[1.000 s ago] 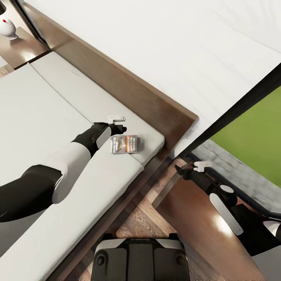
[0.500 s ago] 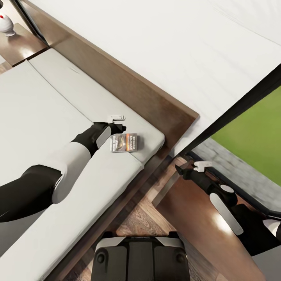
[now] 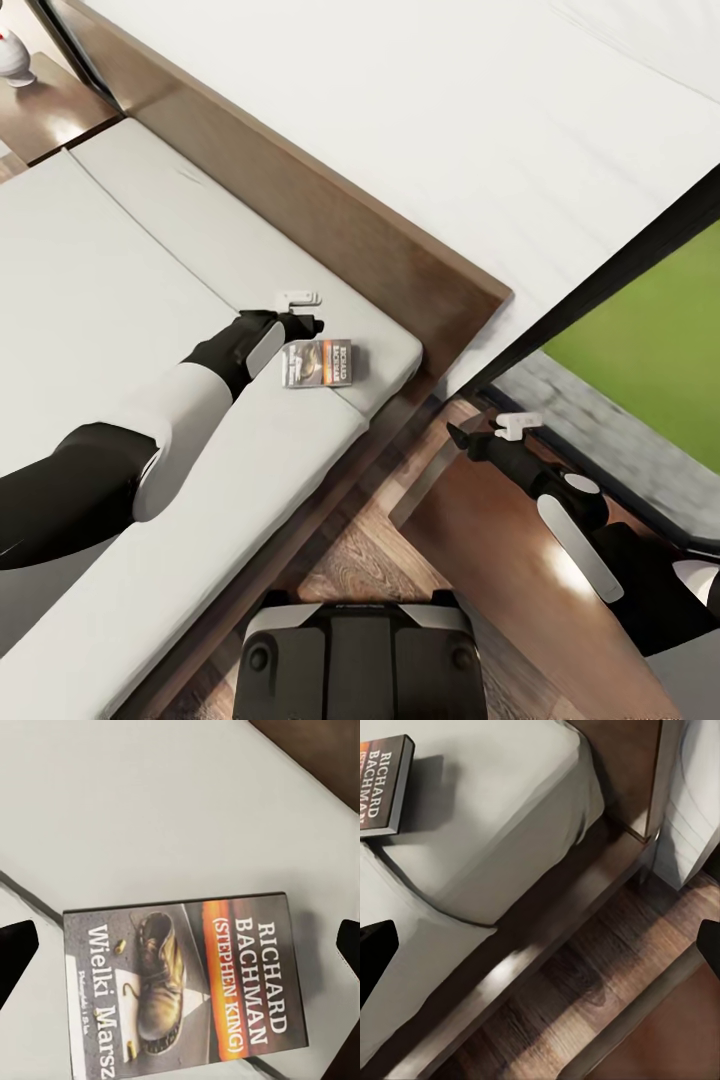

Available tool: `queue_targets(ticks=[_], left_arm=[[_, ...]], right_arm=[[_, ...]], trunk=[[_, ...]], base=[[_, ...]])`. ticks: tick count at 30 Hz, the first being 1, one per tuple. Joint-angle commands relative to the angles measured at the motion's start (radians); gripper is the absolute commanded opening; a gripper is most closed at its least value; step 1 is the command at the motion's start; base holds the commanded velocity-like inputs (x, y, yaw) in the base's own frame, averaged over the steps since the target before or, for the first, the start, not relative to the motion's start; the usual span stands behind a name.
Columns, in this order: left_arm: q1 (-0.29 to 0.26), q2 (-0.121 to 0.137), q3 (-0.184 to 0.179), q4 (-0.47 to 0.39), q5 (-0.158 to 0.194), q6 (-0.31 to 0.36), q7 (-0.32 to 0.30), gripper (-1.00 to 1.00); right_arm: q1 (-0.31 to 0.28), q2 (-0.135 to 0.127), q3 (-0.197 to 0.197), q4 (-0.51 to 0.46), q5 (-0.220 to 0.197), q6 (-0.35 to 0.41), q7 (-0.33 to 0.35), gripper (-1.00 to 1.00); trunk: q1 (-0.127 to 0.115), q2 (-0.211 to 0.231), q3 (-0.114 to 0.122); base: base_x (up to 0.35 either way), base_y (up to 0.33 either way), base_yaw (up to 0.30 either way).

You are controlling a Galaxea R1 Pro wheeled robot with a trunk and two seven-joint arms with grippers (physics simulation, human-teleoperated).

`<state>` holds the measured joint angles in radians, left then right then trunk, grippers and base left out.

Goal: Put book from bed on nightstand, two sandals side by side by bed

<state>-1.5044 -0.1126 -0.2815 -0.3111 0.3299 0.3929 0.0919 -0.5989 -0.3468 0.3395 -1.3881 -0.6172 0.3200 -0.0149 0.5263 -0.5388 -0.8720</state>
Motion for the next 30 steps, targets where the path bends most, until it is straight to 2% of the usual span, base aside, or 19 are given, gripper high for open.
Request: queue_targets(ticks=[1, 5, 10, 15, 30], left_arm=[[0.000, 0.001, -0.008, -0.008, 0.011, 0.004, 0.008, 1.00], [0.000, 0.001, -0.007, -0.018, 0.011, -0.001, 0.008, 1.00], [0.000, 0.001, -0.007, -0.015, 0.009, -0.097, 0.008, 1.00], [0.000, 0.004, -0.008, -0.009, 0.009, -0.136, 0.008, 1.00], [0.000, 0.005, -0.008, -0.006, 0.009, -0.144, 0.008, 1.00]], right_arm=[[-0.001, -0.001, 0.001, -0.001, -0.006, 0.003, -0.001, 1.00], [-0.001, -0.001, 0.001, -0.002, -0.006, 0.004, -0.001, 1.00], [-0.001, 0.000, 0.000, -0.003, -0.006, 0.004, 0.000, 1.00], [-0.001, -0.001, 0.000, -0.003, -0.006, 0.004, 0.000, 1.00], [-0.001, -0.001, 0.000, -0.005, -0.006, 0.002, 0.000, 1.00]], trunk=[[0.000, -0.001, -0.002], [0.000, -0.001, -0.009], [0.000, -0.001, -0.017], [0.000, -0.001, -0.025], [0.000, -0.001, -0.049]], base=[[0.000, 0.000, 0.000], [0.000, 0.000, 0.000], [0.000, 0.000, 0.000], [0.000, 0.000, 0.000], [0.000, 0.000, 0.000]])
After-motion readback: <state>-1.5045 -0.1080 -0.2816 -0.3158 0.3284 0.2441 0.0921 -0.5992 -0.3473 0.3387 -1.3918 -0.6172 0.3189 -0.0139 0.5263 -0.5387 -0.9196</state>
